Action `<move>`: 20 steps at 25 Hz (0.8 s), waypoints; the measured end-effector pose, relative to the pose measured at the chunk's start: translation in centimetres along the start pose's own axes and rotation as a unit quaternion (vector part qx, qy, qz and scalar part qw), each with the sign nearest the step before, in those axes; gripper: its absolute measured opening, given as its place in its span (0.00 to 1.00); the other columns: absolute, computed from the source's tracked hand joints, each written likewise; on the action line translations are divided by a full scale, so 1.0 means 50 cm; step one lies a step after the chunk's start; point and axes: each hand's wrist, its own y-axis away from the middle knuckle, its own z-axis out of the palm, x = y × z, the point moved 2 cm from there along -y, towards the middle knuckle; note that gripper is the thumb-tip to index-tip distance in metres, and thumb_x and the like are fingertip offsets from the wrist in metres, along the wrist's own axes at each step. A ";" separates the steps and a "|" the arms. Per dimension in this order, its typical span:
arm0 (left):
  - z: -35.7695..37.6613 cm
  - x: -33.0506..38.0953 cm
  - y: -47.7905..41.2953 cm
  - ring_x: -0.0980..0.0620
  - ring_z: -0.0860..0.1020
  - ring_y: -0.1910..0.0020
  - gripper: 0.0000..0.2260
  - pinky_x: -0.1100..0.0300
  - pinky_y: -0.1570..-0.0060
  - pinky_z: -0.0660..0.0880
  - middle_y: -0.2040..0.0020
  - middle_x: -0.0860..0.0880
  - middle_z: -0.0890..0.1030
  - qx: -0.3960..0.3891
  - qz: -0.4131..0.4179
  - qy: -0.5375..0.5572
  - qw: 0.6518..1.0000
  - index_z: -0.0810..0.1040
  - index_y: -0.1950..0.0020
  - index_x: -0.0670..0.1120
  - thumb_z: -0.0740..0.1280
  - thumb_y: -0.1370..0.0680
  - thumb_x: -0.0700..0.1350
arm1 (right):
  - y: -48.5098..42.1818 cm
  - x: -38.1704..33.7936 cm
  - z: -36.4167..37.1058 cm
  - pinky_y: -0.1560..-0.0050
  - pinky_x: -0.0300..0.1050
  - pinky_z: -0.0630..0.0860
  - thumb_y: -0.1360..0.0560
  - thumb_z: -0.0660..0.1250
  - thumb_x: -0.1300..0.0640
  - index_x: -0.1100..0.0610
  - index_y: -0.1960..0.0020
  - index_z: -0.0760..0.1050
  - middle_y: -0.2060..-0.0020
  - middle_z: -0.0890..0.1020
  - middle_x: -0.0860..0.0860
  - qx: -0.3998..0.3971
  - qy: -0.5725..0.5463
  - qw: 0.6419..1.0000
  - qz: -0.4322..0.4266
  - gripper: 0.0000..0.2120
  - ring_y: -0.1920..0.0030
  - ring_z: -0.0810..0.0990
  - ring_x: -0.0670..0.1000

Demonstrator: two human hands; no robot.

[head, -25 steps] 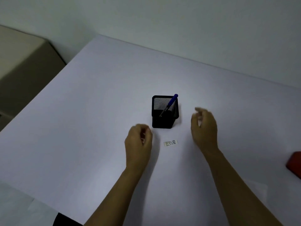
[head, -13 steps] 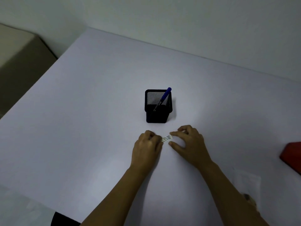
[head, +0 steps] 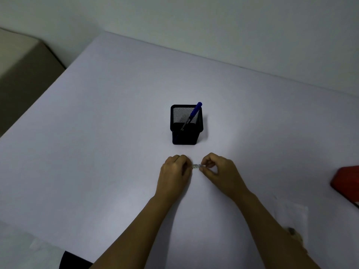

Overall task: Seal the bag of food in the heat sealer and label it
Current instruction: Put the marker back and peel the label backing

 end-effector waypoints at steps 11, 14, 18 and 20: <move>-0.193 0.140 0.024 0.54 0.81 0.57 0.06 0.70 0.59 0.76 0.56 0.50 0.83 0.018 -0.104 0.313 0.944 0.80 0.49 0.49 0.69 0.26 0.41 | 0.050 -0.186 -0.094 0.57 0.32 0.77 0.28 0.70 0.63 0.56 0.53 0.80 0.59 0.85 0.49 0.087 -0.315 0.941 0.090 0.06 0.58 0.84 0.45; -0.266 0.209 0.039 0.53 0.82 0.56 0.08 0.70 0.58 0.75 0.55 0.49 0.84 0.056 -0.093 0.353 0.929 0.81 0.48 0.48 0.70 0.26 0.41 | 0.074 -0.279 -0.157 0.57 0.31 0.77 0.28 0.69 0.64 0.53 0.54 0.80 0.62 0.86 0.44 0.105 -0.353 0.927 0.066 0.07 0.57 0.84 0.43; -0.360 0.319 0.072 0.54 0.82 0.55 0.10 0.70 0.58 0.76 0.53 0.47 0.84 0.106 -0.005 0.380 0.919 0.82 0.48 0.48 0.70 0.26 0.37 | 0.129 -0.402 -0.259 0.58 0.30 0.76 0.28 0.69 0.65 0.56 0.53 0.81 0.64 0.85 0.42 0.137 -0.391 0.910 0.025 0.07 0.59 0.84 0.41; -0.388 0.361 0.086 0.55 0.82 0.52 0.12 0.69 0.55 0.76 0.51 0.50 0.83 0.147 0.046 0.358 0.921 0.81 0.47 0.50 0.70 0.26 0.35 | 0.150 -0.440 -0.295 0.55 0.32 0.77 0.29 0.70 0.64 0.54 0.53 0.81 0.62 0.86 0.44 0.151 -0.392 0.907 0.011 0.07 0.57 0.84 0.43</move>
